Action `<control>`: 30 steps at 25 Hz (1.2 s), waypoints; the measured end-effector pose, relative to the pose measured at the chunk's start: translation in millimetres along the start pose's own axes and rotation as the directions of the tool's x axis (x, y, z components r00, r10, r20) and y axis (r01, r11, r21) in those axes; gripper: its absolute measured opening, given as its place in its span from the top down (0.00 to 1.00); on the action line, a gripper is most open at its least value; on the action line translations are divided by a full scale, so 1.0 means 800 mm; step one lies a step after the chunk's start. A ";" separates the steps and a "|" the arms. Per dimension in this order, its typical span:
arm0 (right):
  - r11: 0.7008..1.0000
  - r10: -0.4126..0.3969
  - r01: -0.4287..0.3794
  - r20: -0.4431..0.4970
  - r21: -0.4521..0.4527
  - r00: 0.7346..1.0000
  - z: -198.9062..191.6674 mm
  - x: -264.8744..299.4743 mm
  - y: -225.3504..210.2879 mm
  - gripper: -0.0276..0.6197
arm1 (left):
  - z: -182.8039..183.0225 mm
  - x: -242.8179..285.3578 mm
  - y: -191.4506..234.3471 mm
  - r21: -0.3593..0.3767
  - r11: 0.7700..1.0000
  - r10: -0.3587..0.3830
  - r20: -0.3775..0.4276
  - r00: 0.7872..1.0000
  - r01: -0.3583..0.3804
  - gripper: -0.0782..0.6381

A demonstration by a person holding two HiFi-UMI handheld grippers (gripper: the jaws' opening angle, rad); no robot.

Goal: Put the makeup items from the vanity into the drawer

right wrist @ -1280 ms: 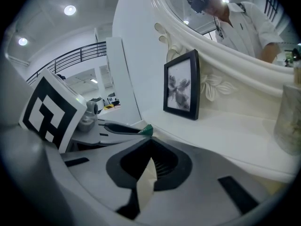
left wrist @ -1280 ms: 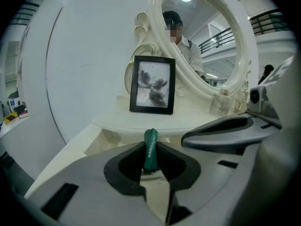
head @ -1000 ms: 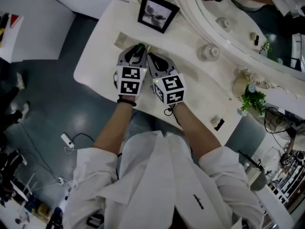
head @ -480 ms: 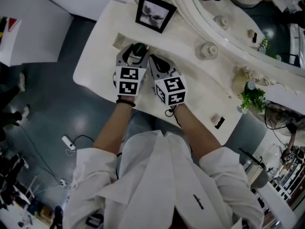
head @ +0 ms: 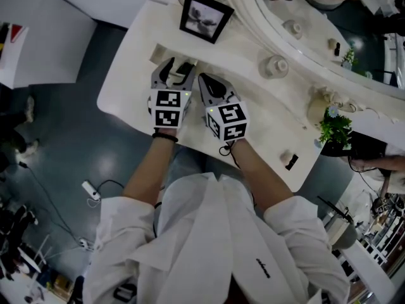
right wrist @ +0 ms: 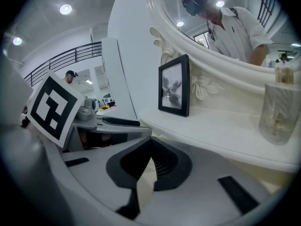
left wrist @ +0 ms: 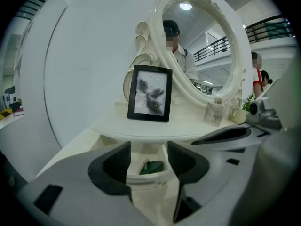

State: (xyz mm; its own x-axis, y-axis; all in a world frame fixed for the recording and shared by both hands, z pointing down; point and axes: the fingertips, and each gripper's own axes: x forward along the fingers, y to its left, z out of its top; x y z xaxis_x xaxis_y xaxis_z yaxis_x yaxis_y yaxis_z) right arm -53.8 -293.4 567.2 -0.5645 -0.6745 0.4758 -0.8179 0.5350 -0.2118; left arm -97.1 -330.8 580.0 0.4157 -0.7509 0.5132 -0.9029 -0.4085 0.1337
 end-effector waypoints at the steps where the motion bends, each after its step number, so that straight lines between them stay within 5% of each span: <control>1: 1.000 -0.001 0.001 0.002 0.001 1.000 0.000 -0.001 0.000 0.93 | 0.000 -0.001 -0.001 0.002 1.000 -0.001 0.000 1.000 0.001 0.56; 8: 1.000 -0.021 0.021 0.016 0.014 1.000 0.000 -0.021 -0.007 0.93 | 0.008 -0.015 -0.017 0.038 0.999 0.007 0.038 0.999 -0.008 0.57; 13: 0.998 -0.054 0.053 0.023 0.031 0.998 -0.005 -0.045 -0.020 0.93 | 0.013 -0.028 -0.033 0.083 0.996 0.005 0.063 0.998 -0.010 0.78; 21: 0.990 -0.128 0.123 0.071 0.067 0.989 0.004 -0.110 -0.050 0.93 | 0.047 -0.054 -0.089 0.140 0.986 -0.104 0.112 0.988 0.088 0.85; 30: 0.965 -0.247 0.227 0.165 0.130 0.955 0.020 -0.219 -0.088 0.93 | 0.093 -0.093 -0.169 0.196 0.961 -0.232 0.191 0.954 0.195 0.85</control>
State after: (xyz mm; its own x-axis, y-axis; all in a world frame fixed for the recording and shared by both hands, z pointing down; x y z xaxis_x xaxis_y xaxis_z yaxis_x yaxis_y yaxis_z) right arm 100.6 -220.7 485.2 -0.3551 -0.8603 0.3658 -0.9322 0.2967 -0.2073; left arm 2.5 -258.4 460.6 0.6268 -0.7205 0.2967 -0.7656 -0.6403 0.0626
